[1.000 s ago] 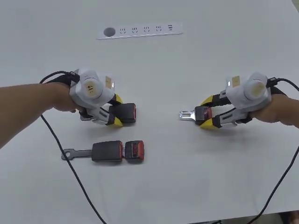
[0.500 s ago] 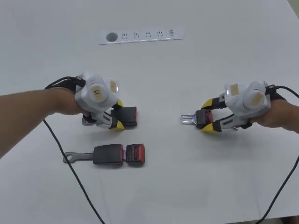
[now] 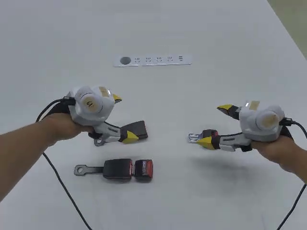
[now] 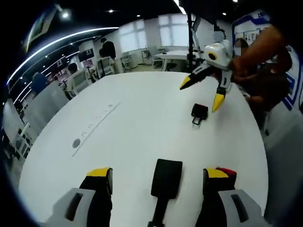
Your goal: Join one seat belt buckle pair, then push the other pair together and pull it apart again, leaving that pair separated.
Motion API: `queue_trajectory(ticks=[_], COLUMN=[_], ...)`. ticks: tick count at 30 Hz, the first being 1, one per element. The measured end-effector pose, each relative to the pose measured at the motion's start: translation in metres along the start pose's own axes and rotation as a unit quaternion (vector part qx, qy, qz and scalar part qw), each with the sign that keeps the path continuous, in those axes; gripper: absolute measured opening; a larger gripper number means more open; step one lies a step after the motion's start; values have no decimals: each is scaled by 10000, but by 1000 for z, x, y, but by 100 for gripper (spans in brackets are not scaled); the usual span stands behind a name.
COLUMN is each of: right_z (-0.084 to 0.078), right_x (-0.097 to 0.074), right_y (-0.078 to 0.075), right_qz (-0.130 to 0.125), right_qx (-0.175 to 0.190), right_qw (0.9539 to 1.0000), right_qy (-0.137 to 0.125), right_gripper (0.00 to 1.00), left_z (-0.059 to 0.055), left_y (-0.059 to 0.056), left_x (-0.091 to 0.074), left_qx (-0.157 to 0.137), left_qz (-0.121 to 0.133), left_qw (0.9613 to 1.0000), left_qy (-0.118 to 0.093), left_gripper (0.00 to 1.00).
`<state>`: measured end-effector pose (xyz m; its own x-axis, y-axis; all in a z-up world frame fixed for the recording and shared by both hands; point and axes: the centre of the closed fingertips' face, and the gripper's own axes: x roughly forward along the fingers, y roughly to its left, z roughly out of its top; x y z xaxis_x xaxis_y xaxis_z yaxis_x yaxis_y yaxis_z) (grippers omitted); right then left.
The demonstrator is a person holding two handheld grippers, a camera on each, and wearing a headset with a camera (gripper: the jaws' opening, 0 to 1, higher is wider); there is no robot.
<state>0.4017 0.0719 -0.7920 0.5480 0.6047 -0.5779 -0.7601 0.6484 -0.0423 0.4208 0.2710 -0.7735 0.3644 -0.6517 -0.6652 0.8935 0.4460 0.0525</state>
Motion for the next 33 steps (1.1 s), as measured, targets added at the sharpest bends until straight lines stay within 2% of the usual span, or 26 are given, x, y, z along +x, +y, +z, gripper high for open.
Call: queue_trajectory(ticks=[2, 4, 6, 7, 10, 14, 19, 22, 26, 28, 31, 33], right_z=[4, 8, 10, 12, 18, 24, 29, 25, 19, 19, 15, 14], right_x=[-4, -6, -9, -9, -15, -21, -27, -27, -28, -30, -33, -34], right_y=[6, 12, 10, 12, 25, 35, 50, 66, 83, 89, 98, 102], right_qz=[-175, -308, -535, -593, -660, -785, -936, -843, -713, -660, -560, -487], right_qx=[37, 99, 133, 115, 191, 279, 352, 352, 280, 246, 151, 161], right_qw=[9998, 9993, 9982, 9978, 9970, 9955, 9933, 9942, 9959, 9960, 9972, 9976], right_qy=[-77, -176, -225, -263, -350, -451, -583, -562, -487, -543, -477, -459], right_gripper=[82, 85, 89, 91, 91, 92, 97, 98, 99, 100, 100, 100], left_z=[-4, -5, -6, -8, -16, -27, -35, -40, -60, -66, -70, -73], left_y=[-2, -5, -6, -8, -15, -19, -31, -45, -53, -61, -73, -77], left_x=[-10, -20, -31, -36, -49, -64, -84, -96, -106, -112, -121, -124], left_qx=[-49, -428, -626, -673, -794, -1113, -1342, -1343, -1381, -1375, -1379, -1280], left_qz=[163, 311, 466, 526, 614, 789, 895, 859, 856, 750, 568, 497], left_qw=[9998, 9984, 9962, 9955, 9939, 9892, 9840, 9826, 9832, 9839, 9846, 9864], left_qy=[-36, -200, -399, -420, -459, -526, -762, -955, -834, -857, -914, -901], left_gripper=[88, 93, 96, 98, 100, 100, 100, 100, 100, 100, 100, 100])
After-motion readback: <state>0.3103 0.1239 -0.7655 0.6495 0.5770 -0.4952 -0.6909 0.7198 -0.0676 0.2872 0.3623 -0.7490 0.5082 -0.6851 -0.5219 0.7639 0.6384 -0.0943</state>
